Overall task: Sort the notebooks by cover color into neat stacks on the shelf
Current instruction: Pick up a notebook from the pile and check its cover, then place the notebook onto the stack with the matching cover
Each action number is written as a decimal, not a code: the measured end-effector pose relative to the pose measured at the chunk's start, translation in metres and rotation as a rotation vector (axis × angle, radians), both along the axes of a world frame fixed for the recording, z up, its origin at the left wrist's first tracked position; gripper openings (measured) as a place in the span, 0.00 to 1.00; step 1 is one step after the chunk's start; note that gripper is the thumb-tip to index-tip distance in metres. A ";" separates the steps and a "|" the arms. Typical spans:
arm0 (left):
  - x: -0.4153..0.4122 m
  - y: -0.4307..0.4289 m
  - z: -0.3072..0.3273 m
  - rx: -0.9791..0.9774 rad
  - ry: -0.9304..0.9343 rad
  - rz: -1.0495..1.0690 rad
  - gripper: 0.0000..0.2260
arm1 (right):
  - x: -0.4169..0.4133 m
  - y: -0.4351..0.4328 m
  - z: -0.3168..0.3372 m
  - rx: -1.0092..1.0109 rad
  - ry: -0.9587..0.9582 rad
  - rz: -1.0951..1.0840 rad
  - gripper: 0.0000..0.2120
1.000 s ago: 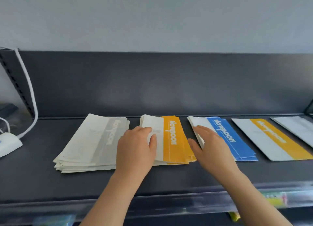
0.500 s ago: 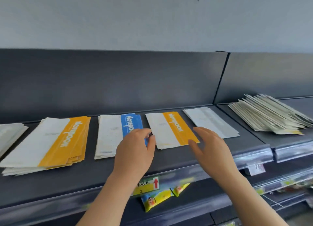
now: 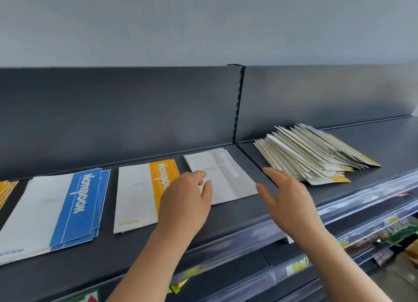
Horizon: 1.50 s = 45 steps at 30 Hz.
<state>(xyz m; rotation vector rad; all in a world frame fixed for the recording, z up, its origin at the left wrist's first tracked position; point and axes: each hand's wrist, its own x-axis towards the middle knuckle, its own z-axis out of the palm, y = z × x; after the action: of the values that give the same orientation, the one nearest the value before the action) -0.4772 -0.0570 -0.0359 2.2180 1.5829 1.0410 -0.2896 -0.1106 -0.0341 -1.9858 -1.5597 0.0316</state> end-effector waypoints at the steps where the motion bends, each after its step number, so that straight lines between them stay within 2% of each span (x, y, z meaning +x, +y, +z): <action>1: 0.010 0.006 0.001 0.001 -0.006 -0.009 0.16 | 0.010 0.006 0.000 0.001 0.001 -0.008 0.22; 11: 0.113 0.067 0.016 0.028 0.086 -0.097 0.12 | 0.110 0.050 0.009 0.044 0.023 -0.094 0.21; 18: 0.205 0.078 0.016 0.099 0.078 -0.140 0.12 | 0.224 0.074 0.010 0.069 0.082 -0.174 0.18; 23: 0.278 0.081 0.015 0.099 0.065 -0.135 0.11 | 0.326 0.091 0.002 -0.163 0.118 -0.266 0.14; 26: 0.321 0.084 0.014 0.074 0.090 -0.110 0.13 | 0.359 0.099 -0.007 -0.292 0.110 -0.180 0.12; 30: 0.370 0.088 0.012 -0.119 0.053 -0.072 0.19 | 0.362 0.096 -0.005 -0.192 0.242 0.072 0.11; 33: 0.392 0.091 0.012 -0.243 0.055 0.016 0.16 | 0.367 0.096 -0.003 -0.187 0.284 0.243 0.14; 36: 0.397 0.093 0.012 -0.276 -0.050 0.073 0.10 | 0.394 0.103 -0.007 -0.196 0.294 0.189 0.15; 39: 0.398 0.092 0.015 -0.242 -0.161 0.151 0.10 | 0.417 0.107 -0.014 -0.256 0.185 0.080 0.14; 41: 0.399 0.091 0.017 -0.240 -0.193 0.190 0.07 | 0.418 0.106 -0.018 -0.267 0.169 0.131 0.15; 45: 0.397 0.090 0.017 -0.301 -0.207 0.168 0.05 | 0.398 0.100 -0.014 -0.258 0.335 0.304 0.17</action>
<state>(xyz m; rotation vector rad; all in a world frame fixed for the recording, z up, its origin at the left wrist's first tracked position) -0.0807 0.0328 -0.0193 1.7494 1.7242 0.9647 0.1087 -0.0105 -0.0482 -1.7904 -1.6774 0.6819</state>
